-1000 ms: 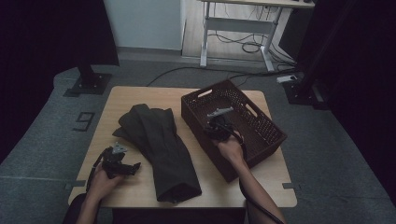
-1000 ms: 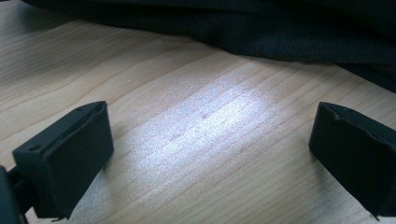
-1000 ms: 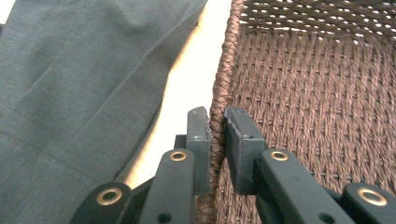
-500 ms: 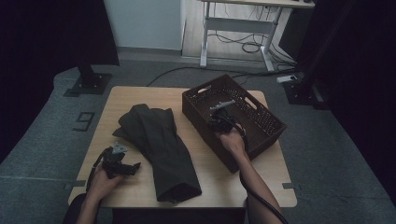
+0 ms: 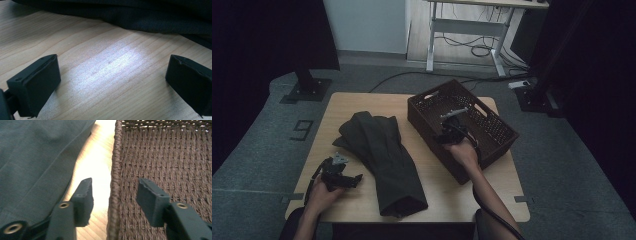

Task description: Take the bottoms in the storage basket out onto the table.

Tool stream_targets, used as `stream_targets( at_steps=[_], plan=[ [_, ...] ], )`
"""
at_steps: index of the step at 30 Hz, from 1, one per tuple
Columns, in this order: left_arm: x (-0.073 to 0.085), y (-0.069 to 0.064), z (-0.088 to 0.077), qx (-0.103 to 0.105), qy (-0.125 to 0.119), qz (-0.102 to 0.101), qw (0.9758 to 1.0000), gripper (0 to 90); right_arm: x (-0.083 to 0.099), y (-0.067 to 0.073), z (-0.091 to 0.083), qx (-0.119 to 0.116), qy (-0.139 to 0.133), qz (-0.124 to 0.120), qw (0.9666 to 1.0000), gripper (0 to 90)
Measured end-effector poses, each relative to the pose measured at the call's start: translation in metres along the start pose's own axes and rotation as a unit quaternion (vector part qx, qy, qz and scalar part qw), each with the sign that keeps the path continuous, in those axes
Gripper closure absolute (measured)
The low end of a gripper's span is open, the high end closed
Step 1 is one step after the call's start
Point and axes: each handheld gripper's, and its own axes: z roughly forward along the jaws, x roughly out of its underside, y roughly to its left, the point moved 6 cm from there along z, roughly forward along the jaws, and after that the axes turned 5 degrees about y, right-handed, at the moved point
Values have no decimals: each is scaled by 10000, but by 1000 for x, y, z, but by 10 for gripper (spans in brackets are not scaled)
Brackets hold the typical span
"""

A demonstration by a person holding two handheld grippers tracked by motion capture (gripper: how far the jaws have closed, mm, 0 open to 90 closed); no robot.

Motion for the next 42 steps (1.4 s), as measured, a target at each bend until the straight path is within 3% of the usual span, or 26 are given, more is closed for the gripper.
stream_targets(
  at_steps=[8,21,29,42],
  plan=[
    [0,0,0,1,3,4,10000,0,9,7,-15,86,-88,-116,9999,373],
    [0,0,0,3,4,2,10000,0,29,16,-35,-2,-182,-118,9998,311],
    [0,0,0,2,4,4,10000,0,47,14,-46,39,-192,-76,9998,387],
    [0,0,0,4,2,8,10000,0,71,14,-65,-21,-211,15,9998,609]
  ],
)
